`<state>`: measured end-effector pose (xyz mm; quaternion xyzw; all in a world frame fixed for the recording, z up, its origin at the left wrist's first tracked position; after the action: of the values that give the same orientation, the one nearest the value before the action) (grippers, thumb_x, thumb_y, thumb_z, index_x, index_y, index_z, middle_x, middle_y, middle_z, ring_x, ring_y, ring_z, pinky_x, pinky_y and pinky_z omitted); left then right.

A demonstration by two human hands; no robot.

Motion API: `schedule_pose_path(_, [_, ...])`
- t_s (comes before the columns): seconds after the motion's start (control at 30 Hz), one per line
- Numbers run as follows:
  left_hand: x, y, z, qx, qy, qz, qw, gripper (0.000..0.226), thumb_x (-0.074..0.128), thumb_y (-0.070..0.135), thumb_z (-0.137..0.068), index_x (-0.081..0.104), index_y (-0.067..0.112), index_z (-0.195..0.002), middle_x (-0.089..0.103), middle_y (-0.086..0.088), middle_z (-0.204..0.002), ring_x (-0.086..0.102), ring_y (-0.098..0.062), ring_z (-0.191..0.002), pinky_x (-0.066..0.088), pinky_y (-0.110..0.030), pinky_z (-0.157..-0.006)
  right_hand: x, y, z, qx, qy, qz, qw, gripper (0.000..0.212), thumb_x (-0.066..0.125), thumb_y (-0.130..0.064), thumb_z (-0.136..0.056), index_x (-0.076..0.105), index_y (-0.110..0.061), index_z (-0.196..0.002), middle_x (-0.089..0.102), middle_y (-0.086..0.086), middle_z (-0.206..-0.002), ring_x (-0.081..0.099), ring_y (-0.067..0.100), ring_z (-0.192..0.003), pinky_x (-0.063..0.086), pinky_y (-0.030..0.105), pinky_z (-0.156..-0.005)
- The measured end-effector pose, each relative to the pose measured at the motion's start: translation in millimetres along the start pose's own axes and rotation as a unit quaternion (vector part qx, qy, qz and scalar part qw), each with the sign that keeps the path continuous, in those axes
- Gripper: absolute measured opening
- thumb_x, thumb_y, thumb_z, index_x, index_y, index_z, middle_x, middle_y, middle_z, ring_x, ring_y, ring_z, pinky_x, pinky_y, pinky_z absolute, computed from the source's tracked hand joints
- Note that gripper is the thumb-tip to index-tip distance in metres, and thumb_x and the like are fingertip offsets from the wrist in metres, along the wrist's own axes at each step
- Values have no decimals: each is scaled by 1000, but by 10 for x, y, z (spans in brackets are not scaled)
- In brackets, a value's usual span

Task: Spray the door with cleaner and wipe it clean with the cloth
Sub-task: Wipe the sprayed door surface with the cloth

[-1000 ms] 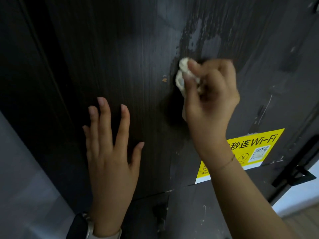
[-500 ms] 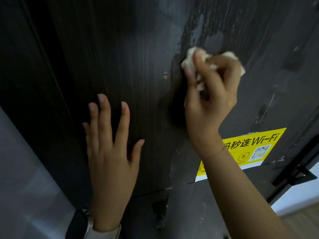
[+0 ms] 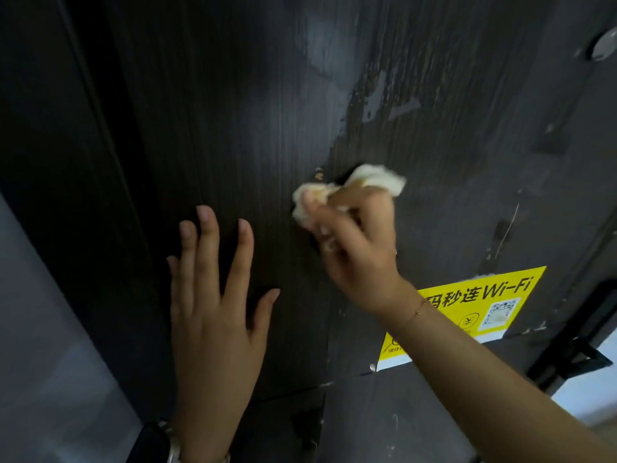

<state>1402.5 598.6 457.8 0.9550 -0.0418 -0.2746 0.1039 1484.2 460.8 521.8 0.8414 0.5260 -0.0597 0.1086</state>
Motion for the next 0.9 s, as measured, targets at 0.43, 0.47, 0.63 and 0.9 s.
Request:
schedule_pose_path(0.43, [-585,-226,-266,26,205,37,978,46,57,20,-97,43,16,-140,28,-18,-153,18,-30,-145,20,-55,-116,142,-254,-166,-93,-91,-4,992,26,40,-3,-95,64,6,-102,61,20,-103,56,34,-88,47,38,-80])
schedule_pose_path(0.47, [-587,-297,-315,22,211,23,977,48,55,22,-99,39,13,-144,25,-21,-154,15,-32,-146,17,-54,-117,213,-361,-32,-154,-148,-14,977,25,39,-8,-99,61,1,-107,57,15,-107,54,32,-87,46,37,-76])
schedule_pose_path(0.63, [-460,-538,-379,9,199,-63,978,54,42,27,-105,22,13,-153,20,-19,-158,12,-32,-147,13,-52,-119,-101,14,-682,-73,-57,54,994,28,45,-8,-94,71,4,-97,64,19,-93,55,30,-87,43,29,-90])
schedule_pose_path(0.9, [-438,-562,-394,19,223,-52,973,47,35,23,-105,30,16,-151,19,-8,-159,15,-25,-148,15,-53,-118,408,-553,-334,-73,-126,-16,989,14,56,3,-88,70,5,-93,67,24,-89,61,38,-82,50,42,-85])
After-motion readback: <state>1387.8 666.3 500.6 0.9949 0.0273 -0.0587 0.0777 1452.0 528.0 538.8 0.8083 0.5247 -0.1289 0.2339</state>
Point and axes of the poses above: each hand's wrist, its own z-axis away from the middle knuckle, its own x-axis out of the palm, y = z × x, the point moved 4 cm from there along -z, towards the middle knuckle
